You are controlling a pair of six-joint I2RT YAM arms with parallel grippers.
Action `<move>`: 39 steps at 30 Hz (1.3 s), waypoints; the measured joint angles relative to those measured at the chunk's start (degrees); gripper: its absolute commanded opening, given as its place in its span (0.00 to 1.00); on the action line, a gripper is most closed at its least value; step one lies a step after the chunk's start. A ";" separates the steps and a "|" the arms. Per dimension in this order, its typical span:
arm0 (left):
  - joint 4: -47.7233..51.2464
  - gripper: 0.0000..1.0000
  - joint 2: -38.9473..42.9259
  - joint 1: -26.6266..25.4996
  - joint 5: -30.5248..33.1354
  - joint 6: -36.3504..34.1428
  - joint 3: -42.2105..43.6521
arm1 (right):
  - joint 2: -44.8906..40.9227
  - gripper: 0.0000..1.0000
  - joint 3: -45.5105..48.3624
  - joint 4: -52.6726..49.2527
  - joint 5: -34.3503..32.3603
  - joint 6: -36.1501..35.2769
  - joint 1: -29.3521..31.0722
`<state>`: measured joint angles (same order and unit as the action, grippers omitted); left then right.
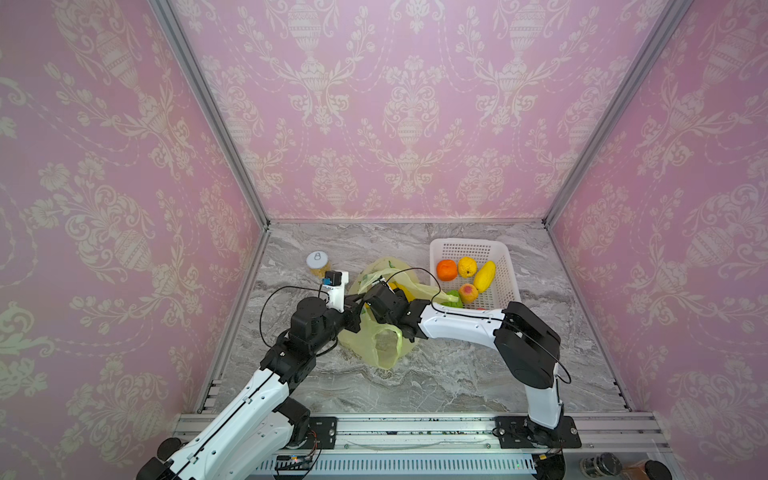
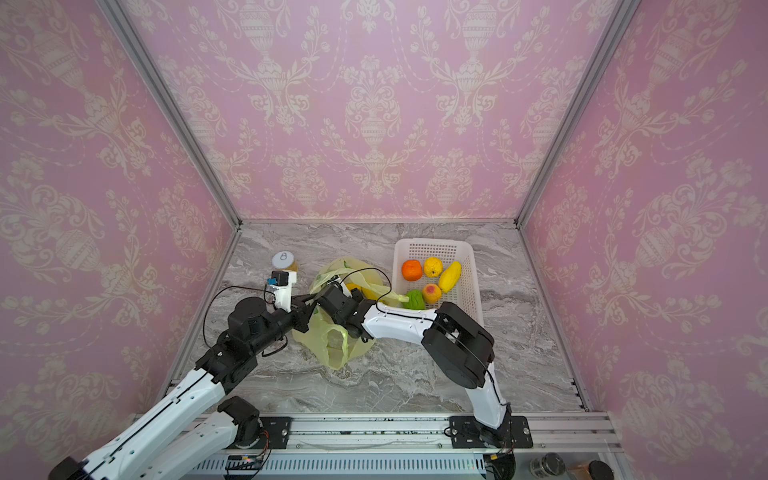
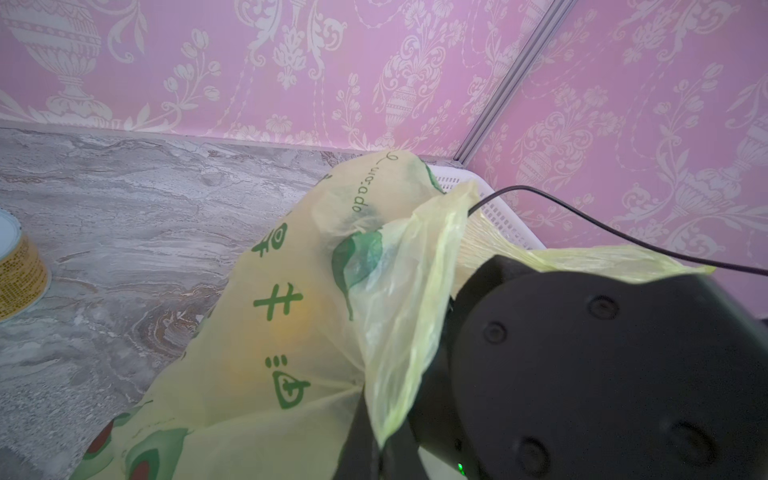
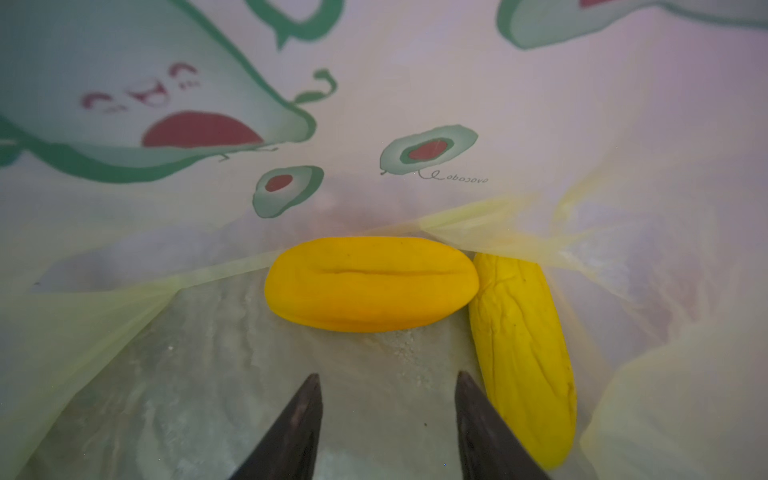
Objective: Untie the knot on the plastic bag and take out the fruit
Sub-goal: 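Move the open right gripper back into the bag mouth, then reach down into the bag and grasp the long orange-yellow fruit with the right gripper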
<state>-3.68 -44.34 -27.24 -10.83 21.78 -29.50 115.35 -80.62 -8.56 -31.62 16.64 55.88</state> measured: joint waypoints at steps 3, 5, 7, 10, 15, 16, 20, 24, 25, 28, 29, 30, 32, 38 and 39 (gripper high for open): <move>0.20 0.02 0.00 0.00 0.00 0.07 0.00 | 2.32 0.74 -1.09 -0.33 0.70 0.07 -1.79; 0.20 0.02 0.07 0.00 -0.04 0.13 0.00 | 3.58 0.83 -1.77 -0.50 1.44 0.13 -3.21; 0.04 0.02 0.15 0.00 -0.04 0.15 0.00 | 5.31 0.90 -2.51 -0.74 2.27 0.35 -4.52; 0.04 0.02 0.15 0.00 -0.04 0.15 0.00 | 7.65 0.91 -3.89 -0.96 3.32 0.37 -5.81; 0.04 0.02 0.02 0.00 -0.44 0.15 0.00 | 10.75 0.77 -6.23 -0.61 7.34 1.38 -7.21; 0.04 0.02 0.02 0.00 -0.44 0.15 0.00 | 11.06 0.72 -6.58 -0.33 8.28 1.53 -7.52; 0.04 0.02 0.02 0.00 -0.44 0.15 0.00 | 11.39 0.56 -6.82 0.37 10.93 2.12 -8.44; 0.02 0.02 -0.02 0.00 -0.44 0.15 0.00 | 11.26 0.44 -6.19 1.64 12.79 2.12 -8.66; 0.02 0.02 -0.02 0.00 -0.44 0.15 0.00 | 10.95 0.41 -5.53 2.27 13.18 2.14 -8.66; 0.02 0.02 0.00 0.00 -0.44 0.15 0.00 | 9.18 0.34 -2.82 3.17 14.34 2.14 -8.66; 0.04 0.02 0.00 0.00 -0.44 0.15 0.00 | 8.35 0.33 -1.81 3.28 14.58 2.08 -8.63; 0.02 0.02 0.00 0.00 -0.44 0.15 0.00 | 7.17 0.30 -0.44 3.52 14.99 2.05 -8.66; 0.02 0.02 0.00 0.00 -0.44 0.15 0.00 | 4.17 0.26 2.45 3.87 15.50 2.23 -8.66; 0.02 0.02 0.00 0.00 -0.44 0.15 0.00 | -8.39 0.19 12.57 8.79 16.87 3.15 -8.61; 0.04 0.02 0.00 0.00 -0.44 0.15 0.00 | -10.82 0.18 14.71 9.99 16.92 3.30 -8.61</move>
<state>-3.64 -44.34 -27.24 -11.27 21.93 -29.50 104.53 -65.91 1.43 -14.70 19.94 47.27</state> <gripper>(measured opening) 0.041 0.192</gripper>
